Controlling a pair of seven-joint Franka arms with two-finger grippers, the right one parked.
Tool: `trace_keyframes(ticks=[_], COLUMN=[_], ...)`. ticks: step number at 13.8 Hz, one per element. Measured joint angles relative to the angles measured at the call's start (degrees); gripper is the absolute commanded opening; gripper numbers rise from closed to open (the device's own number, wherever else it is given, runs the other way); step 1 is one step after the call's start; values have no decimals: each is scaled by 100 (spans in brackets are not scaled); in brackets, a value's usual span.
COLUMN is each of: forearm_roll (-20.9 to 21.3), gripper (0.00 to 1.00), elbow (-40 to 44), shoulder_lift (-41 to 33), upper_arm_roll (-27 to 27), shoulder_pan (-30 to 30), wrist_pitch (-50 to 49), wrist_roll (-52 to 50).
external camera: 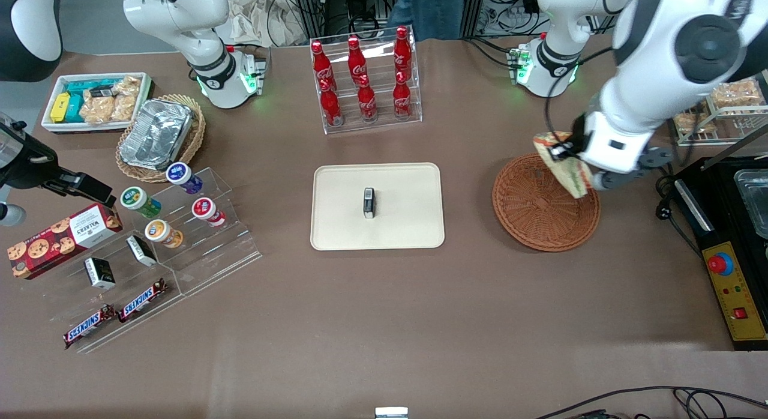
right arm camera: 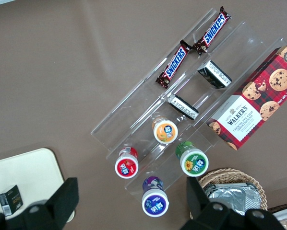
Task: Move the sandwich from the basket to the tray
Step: 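Carry the sandwich to the cream tray and lower it beside the black packet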
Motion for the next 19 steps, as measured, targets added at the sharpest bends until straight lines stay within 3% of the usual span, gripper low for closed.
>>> trace_keyframes(ticks=[4,8,12,15,19], forearm_roll=[3,58,454,520,555], gripper=[11,7,6,5,5], elbow=[-12,-527,-775,-894,-1521], shoulder_lift=[169,590,1283,1780,2198], upper_arm_roll=[-665,-1203,-1259,-1260,-1258], shoulder_pan=[-18,-129,-741,-1001,-1094], wrist_pitch=[548,1798,2583,2982,4352], wrist_roll=[350,390,396,420,489])
